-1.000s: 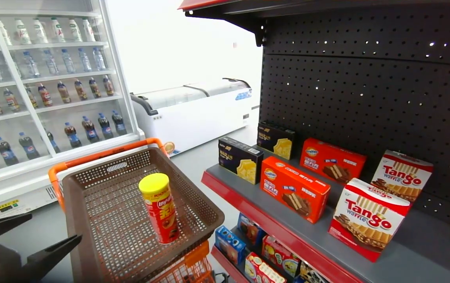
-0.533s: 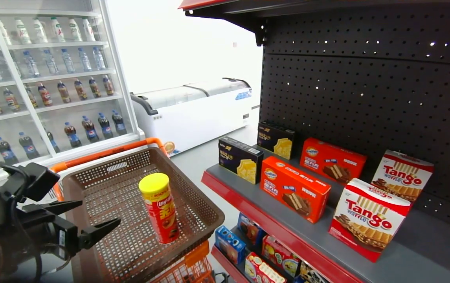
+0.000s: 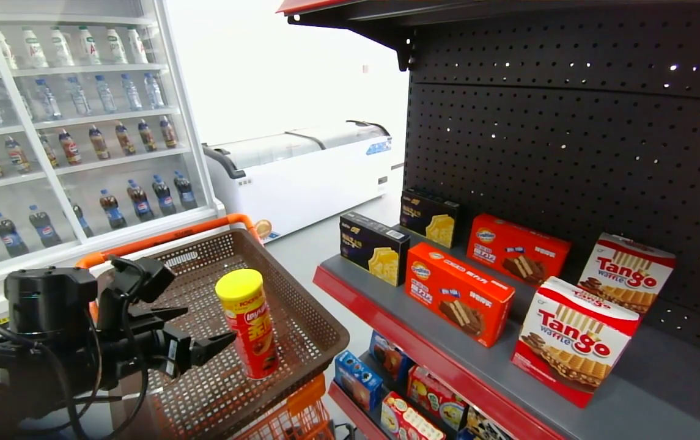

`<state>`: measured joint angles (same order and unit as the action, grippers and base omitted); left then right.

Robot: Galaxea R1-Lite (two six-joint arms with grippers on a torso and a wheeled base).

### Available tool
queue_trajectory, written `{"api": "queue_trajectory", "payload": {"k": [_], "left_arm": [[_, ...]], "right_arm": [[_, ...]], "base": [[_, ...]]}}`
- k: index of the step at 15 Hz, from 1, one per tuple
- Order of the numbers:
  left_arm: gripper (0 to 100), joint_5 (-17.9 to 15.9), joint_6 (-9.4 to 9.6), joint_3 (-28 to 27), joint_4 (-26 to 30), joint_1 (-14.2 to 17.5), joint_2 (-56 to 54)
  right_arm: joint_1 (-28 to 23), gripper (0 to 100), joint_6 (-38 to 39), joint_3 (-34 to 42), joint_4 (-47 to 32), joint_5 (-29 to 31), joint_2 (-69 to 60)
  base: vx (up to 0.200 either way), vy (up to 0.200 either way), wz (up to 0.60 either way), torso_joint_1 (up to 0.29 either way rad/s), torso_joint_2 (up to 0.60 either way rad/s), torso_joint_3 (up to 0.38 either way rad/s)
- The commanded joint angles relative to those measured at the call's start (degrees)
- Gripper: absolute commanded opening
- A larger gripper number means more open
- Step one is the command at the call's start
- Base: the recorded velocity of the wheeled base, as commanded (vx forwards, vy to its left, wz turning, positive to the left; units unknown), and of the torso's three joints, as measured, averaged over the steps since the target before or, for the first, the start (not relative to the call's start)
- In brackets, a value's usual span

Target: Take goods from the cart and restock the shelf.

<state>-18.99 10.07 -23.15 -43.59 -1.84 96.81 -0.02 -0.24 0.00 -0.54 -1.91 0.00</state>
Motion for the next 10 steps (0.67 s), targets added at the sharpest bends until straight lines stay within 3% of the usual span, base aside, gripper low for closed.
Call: {"api": "queue_trajectory", "payload": {"k": [1,4,7,10], "left_arm": [[100,0.0,-0.05,-1.5,-1.9,-1.1,7.9],[100,0.0,-0.05,-3.0,-4.1,-1.8,12.4],[100,0.0,-0.14,-4.0,-11.6,-2.9,18.2],[100,0.1,-0.14,-6.6,-12.7,-3.5,20.6]], "right_arm": [[0.0,100,0.0,0.0,0.0,0.0,0.1],[0.0,100,0.0,0.0,0.0,0.0,0.0],[0.0,100,0.0,0.0,0.0,0.0,0.0],[0.0,100,0.0,0.0,0.0,0.0,0.0]], "base": [[0.000,0.000,0.00,0.000,0.00,0.000],[0.000,0.000,0.00,0.000,0.00,0.000],[0.000,0.000,0.00,0.000,0.00,0.000],[0.000,0.000,0.00,0.000,0.00,0.000]]}}
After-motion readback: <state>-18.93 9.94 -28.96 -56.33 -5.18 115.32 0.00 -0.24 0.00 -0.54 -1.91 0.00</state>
